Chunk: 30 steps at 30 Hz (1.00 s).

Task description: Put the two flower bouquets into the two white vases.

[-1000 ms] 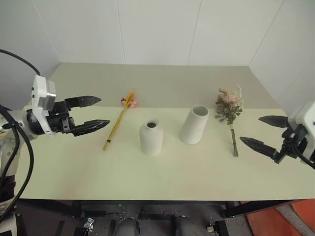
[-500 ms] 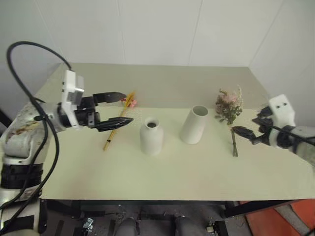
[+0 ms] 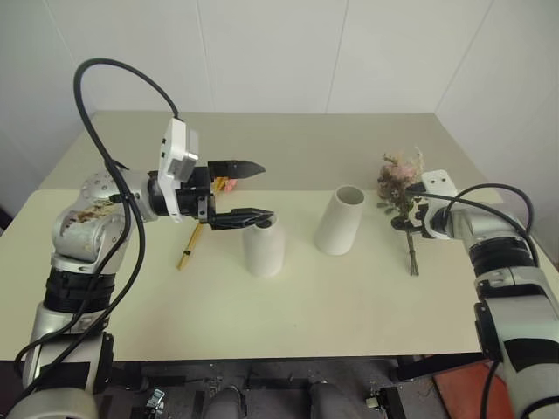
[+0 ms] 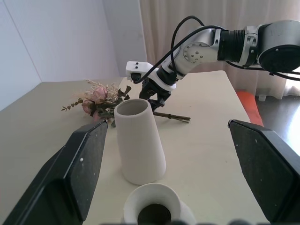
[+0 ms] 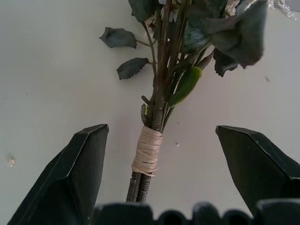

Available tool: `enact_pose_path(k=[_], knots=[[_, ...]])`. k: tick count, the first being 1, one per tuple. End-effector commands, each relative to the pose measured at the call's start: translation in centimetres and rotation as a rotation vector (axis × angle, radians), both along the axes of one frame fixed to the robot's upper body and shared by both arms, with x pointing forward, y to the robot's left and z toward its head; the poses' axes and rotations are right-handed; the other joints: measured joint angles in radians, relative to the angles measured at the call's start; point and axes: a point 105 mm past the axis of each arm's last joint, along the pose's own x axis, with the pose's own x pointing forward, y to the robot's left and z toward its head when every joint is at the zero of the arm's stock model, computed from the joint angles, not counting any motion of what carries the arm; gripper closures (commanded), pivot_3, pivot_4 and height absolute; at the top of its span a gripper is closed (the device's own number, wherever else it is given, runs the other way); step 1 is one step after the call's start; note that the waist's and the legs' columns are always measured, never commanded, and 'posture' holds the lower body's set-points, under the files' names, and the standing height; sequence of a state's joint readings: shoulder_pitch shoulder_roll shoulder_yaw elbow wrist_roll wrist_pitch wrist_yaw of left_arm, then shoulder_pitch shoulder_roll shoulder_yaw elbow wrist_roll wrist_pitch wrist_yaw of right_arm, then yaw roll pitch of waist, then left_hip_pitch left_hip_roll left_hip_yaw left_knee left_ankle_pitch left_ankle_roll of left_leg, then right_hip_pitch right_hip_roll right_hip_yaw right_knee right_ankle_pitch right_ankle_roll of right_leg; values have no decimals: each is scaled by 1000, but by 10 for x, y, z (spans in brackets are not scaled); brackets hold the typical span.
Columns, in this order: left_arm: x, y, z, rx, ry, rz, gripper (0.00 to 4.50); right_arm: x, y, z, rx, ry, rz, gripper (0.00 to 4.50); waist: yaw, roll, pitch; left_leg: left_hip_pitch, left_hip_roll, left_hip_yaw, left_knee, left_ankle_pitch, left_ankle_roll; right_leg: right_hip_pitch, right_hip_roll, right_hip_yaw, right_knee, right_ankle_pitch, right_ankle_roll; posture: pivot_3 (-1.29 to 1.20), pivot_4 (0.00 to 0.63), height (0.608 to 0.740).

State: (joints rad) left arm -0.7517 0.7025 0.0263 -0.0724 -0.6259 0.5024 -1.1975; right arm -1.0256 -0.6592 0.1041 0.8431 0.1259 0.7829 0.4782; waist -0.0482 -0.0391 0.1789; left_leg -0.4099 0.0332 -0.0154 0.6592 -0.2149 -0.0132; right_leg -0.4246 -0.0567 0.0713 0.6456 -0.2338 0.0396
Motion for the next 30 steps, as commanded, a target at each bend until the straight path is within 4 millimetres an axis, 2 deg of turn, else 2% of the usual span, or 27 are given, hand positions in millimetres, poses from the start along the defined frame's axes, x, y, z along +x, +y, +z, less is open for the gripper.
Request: enact_pose_path(k=[1,8,10,15,17,20,22,24,28,30], knots=[[-6,4,10,-14,-50,18,0,8,-2,19,-14,-49,-1,1266,0,0,0,0,0,0,0,0,0,0,0,0,0,0,0,0,150,740],[-9,4,7,-19,-45,23,0,12,0,24,-5,-60,-2,3775,0,0,0,0,0,0,0,0,0,0,0,0,0,0,0,0,150,740],[-8,4,6,-20,-45,29,0,12,-1,24,-3,-62,-12,4340,0,0,0,0,0,0,0,0,0,0,0,0,0,0,0,0,150,740],[-5,6,6,-21,-49,40,0,11,-5,27,19,-78,-46,4351,0,0,0,0,0,0,0,0,0,0,0,0,0,0,0,0,150,740],[-3,7,6,-21,-52,45,0,15,-9,40,-23,-181,-64,4351,0,0,0,0,0,0,0,0,0,0,0,0,0,0,0,0,150,740],[-1,11,9,-18,-64,64,0,15,-7,90,-40,-503,-76,4351,2,1,1,0,0,-1,0,0,0,0,0,0,0,0,0,0,150,740],[0,16,11,-22,-69,77,0,-1,6,137,-2,-767,-42,4351,1,2,1,-1,0,0,0,0,0,-1,0,0,1,0,0,0,150,740],[1,20,13,-29,-67,92,0,-27,22,171,88,-977,5,4351,-2,4,3,-2,0,-1,0,0,0,-2,0,0,2,0,0,0,150,740],[3,33,10,-19,-49,137,0,-72,60,209,348,-1211,133,4351,-2,5,3,-1,1,-2,0,0,0,-2,1,-1,2,0,0,0,150,740],[4,42,6,-4,-35,164,0,-82,70,219,473,-1257,153,4351,-1,5,3,0,1,-3,0,0,0,0,1,-2,2,0,0,0,150,740]])
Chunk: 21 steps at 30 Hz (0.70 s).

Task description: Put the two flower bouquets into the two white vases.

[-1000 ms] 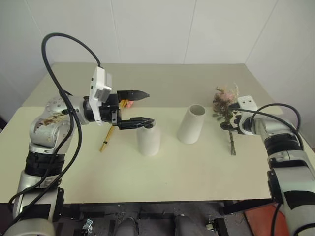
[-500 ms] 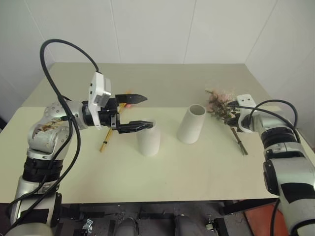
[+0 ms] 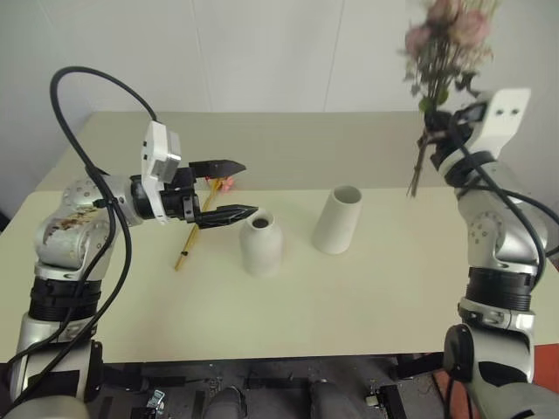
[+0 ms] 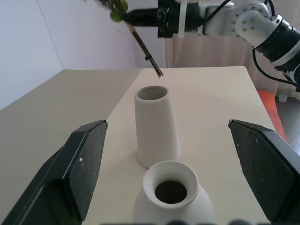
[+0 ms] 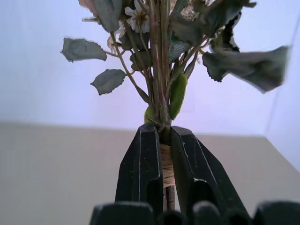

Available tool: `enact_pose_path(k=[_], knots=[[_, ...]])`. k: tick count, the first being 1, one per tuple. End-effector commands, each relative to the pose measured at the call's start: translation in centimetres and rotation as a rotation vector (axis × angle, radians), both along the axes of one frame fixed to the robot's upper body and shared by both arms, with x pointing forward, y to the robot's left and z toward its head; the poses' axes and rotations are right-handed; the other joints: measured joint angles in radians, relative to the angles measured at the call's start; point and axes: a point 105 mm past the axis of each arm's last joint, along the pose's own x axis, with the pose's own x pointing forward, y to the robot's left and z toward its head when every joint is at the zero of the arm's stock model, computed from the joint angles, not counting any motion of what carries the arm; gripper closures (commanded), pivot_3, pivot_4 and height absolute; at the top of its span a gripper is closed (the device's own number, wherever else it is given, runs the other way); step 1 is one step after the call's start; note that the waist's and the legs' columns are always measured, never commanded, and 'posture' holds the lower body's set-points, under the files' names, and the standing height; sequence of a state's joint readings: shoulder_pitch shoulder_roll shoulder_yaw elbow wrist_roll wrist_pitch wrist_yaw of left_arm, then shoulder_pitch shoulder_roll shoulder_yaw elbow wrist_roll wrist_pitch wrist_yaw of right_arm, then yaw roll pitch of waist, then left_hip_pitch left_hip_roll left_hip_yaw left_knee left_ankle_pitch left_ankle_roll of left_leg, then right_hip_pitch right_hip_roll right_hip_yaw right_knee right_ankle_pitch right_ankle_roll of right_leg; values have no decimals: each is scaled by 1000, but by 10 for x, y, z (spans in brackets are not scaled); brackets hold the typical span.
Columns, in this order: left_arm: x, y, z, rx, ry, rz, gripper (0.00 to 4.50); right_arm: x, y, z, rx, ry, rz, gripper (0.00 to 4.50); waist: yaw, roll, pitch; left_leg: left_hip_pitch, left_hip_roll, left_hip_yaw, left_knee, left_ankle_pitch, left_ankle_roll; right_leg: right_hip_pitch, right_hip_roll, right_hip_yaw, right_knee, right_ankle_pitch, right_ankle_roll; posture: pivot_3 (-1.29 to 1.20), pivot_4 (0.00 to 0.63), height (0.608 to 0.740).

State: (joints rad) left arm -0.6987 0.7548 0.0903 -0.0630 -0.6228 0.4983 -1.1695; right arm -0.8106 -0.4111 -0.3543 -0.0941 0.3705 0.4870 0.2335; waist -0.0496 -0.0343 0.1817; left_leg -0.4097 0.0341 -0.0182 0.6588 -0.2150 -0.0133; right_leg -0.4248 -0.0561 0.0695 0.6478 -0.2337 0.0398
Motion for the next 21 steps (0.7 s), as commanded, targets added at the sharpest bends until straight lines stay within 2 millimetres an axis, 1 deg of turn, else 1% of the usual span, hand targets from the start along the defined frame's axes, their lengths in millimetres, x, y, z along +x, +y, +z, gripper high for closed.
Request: enact_pose_path(k=[1,3,5,8,10,14,16,21], knots=[[-1,21,4,16,-29,67,0,-30,13,34,152,-172,101,4351,0,0,0,1,0,0,0,0,0,1,0,0,0,0,0,0,150,740],[-1,27,0,30,-19,92,0,-34,23,38,172,-200,139,4351,3,0,0,2,0,0,0,0,0,1,0,0,1,0,0,0,150,740],[-2,32,-1,35,-12,108,0,-32,33,37,177,-195,171,4351,6,0,0,2,0,0,0,0,0,1,0,0,1,0,0,0,150,740],[-4,35,-1,39,-14,121,0,-27,51,29,170,-167,223,4351,7,1,0,1,0,0,0,0,0,1,0,-1,0,0,0,0,150,740],[-5,36,0,40,-17,133,0,-23,58,18,143,-130,230,4351,6,1,0,0,0,0,0,0,0,0,0,0,0,0,0,0,150,740],[-9,36,0,41,-17,143,0,-21,62,8,162,-96,256,4351,6,1,0,0,0,0,0,0,0,0,0,0,0,0,0,0,150,740],[-11,37,-1,41,-14,148,0,-21,66,-1,156,-84,261,4351,6,1,0,0,0,0,0,0,0,0,0,0,0,0,-1,0,150,740],[-12,38,2,40,-14,157,0,-19,63,-16,162,-75,255,4351,5,1,0,1,0,0,0,0,0,0,0,0,0,0,0,0,150,740]])
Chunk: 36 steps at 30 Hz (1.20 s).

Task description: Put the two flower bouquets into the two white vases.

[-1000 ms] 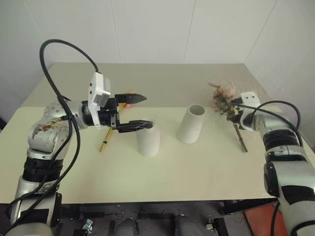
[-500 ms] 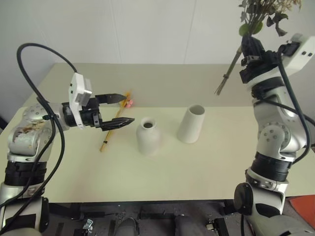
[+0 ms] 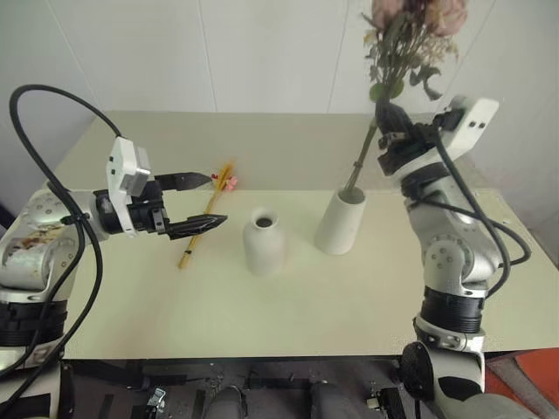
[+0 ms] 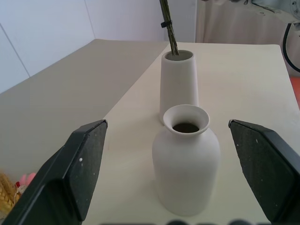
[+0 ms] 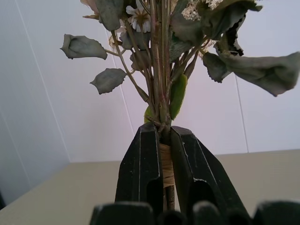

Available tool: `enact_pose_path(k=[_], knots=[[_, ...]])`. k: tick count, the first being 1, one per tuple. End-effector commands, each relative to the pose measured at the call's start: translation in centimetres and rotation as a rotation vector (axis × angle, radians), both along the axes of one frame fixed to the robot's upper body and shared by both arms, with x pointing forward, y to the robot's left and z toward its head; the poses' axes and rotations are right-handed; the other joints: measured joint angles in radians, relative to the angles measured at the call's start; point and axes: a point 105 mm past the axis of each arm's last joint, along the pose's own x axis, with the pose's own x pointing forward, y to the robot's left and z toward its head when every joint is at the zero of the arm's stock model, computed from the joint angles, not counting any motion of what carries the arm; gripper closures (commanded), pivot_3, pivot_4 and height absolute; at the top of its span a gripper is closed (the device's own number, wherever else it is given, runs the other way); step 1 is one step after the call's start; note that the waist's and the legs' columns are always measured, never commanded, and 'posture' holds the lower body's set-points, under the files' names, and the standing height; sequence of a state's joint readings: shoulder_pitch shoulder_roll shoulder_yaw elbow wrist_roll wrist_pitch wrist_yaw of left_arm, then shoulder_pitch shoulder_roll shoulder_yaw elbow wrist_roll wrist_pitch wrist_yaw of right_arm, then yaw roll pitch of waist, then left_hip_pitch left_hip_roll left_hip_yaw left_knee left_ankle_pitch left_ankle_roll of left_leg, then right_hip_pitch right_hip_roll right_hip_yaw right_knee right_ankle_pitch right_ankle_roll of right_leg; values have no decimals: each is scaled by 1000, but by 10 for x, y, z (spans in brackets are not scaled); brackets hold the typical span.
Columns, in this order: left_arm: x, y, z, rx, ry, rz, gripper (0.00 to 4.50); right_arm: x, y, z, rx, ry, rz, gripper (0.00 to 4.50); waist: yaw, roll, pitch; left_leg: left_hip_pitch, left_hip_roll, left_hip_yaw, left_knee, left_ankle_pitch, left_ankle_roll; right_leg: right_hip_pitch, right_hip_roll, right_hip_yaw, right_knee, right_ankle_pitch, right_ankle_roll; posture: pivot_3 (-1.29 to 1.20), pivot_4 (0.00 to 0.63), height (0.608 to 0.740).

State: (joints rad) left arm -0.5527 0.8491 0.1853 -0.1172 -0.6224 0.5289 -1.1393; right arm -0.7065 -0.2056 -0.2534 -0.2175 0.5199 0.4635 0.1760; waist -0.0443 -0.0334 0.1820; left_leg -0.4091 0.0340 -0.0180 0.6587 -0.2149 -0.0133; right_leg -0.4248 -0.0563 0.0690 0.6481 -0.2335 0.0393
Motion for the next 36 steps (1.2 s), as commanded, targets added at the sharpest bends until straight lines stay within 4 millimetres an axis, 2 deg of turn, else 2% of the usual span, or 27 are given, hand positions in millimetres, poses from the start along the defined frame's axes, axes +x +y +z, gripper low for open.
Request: enact_pose_path(k=[1,6,12,15,18,22,24,27,32,34,36], knots=[[-6,2,17,2,-62,6,0,-10,-4,12,12,-92,-9,4351,0,0,0,0,0,0,0,0,0,0,0,0,0,0,0,0,150,740],[-5,2,21,3,-68,3,0,-10,-2,1,-22,-106,-23,4351,0,0,0,0,0,0,0,0,0,0,0,0,0,0,0,0,150,740],[1,11,18,-5,-54,46,0,-27,10,-12,-71,-134,56,2243,0,0,0,0,0,0,0,0,0,0,0,0,0,0,0,0,150,740],[14,20,10,-23,-34,153,0,-39,16,-25,-128,-118,84,1176,0,0,0,0,0,0,0,0,0,0,0,0,0,0,0,0,150,740],[39,38,-3,-45,16,344,0,-58,21,-38,-223,-101,138,103,2,0,0,0,0,0,0,0,0,0,0,0,0,0,0,0,150,740],[71,54,-34,2,146,612,0,-85,19,-52,-332,-49,224,45,11,0,0,1,0,-1,0,0,0,2,0,0,0,0,0,0,150,740],[80,49,-47,40,169,667,0,-92,14,-56,-381,-12,241,45,13,-1,0,1,-1,-1,1,0,0,2,0,-1,-1,0,1,0,150,740],[96,30,-63,43,277,697,0,-95,5,-64,-482,148,302,45,20,-1,0,1,-1,-1,1,0,0,3,-1,-1,-1,0,1,0,150,740],[118,10,-80,105,368,731,0,-128,10,-70,-780,259,502,45,25,-2,0,0,-1,-2,0,0,0,2,0,-2,-2,0,1,0,150,740],[124,10,-90,192,366,767,0,-136,10,-74,-902,279,515,45,23,-2,0,0,-1,-3,0,0,0,2,1,-1,-2,-1,1,0,150,740],[131,13,-95,200,372,809,0,-139,9,-73,-934,288,519,45,20,-2,0,0,-1,-3,0,0,0,3,0,-1,-2,-1,1,0,150,740]])
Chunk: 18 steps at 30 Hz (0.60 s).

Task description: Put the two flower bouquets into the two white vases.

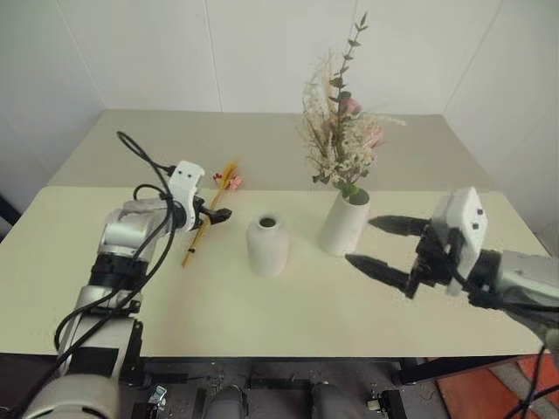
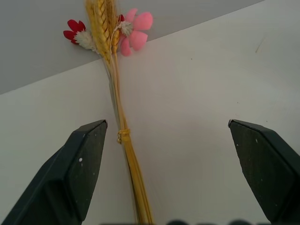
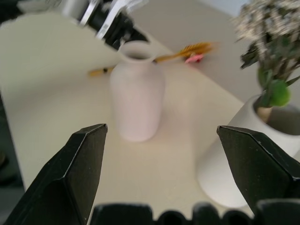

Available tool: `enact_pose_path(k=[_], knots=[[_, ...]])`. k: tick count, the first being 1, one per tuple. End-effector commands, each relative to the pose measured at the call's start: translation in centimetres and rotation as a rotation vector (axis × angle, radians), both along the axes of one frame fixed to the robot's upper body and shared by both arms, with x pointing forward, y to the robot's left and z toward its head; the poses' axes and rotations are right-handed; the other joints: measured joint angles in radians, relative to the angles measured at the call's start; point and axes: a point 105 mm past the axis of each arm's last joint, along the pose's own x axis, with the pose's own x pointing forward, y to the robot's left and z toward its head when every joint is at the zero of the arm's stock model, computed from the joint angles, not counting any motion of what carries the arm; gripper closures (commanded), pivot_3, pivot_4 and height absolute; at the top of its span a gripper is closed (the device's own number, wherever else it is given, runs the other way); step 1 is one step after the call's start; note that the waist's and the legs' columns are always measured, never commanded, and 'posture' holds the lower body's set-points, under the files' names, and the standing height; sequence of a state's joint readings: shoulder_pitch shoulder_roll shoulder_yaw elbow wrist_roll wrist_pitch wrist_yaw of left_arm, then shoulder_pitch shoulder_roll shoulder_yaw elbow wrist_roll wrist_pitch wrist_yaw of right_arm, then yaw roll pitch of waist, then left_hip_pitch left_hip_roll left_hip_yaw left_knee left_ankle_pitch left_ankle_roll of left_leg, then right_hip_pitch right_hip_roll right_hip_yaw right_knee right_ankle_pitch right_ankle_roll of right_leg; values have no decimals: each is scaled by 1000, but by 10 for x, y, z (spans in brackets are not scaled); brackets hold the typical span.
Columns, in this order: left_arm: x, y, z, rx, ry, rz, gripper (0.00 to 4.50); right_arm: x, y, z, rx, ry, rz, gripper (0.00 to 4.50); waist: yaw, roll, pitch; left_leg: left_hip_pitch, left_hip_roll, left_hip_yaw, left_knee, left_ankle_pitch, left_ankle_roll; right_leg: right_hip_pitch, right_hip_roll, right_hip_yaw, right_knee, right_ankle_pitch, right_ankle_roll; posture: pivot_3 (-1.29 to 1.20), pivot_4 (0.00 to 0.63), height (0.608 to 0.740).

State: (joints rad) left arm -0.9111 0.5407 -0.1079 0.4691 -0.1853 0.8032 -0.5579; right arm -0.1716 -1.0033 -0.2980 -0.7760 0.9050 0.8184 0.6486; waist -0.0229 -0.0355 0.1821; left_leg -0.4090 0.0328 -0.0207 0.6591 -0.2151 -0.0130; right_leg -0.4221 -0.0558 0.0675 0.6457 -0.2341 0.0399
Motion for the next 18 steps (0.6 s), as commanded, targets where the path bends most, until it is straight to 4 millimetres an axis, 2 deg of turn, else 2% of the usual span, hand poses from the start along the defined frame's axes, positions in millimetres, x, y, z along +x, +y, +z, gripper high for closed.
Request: enact_pose_path(k=[1,4,8,11,13,18], knots=[[10,8,-4,78,-4,53,0,-10,1,10,-39,-28,32,45,-2,0,0,0,0,0,0,0,0,0,0,0,0,0,0,0,150,740],[12,8,-13,104,44,61,0,-15,-2,15,-19,-1,39,45,4,-1,0,0,0,0,1,0,0,0,0,0,0,0,0,0,150,740],[15,10,-18,52,86,92,0,-13,-10,13,-17,6,-22,45,9,-2,0,-1,-1,0,1,0,0,0,-1,0,0,0,0,0,150,740],[16,10,-21,27,106,107,587,-13,-11,12,-13,6,-35,0,9,-2,-1,-1,-1,0,1,0,0,0,-1,0,0,0,1,0,150,740],[18,8,-18,-5,102,106,1130,-12,-11,11,-14,6,-42,0,9,-2,-1,-1,-1,0,1,0,0,1,-1,0,0,0,1,0,150,740],[23,4,-7,-61,82,105,2839,-9,-13,11,-24,-4,-61,0,9,-2,-1,-1,-1,0,1,0,0,0,-1,0,0,0,1,0,150,740]])
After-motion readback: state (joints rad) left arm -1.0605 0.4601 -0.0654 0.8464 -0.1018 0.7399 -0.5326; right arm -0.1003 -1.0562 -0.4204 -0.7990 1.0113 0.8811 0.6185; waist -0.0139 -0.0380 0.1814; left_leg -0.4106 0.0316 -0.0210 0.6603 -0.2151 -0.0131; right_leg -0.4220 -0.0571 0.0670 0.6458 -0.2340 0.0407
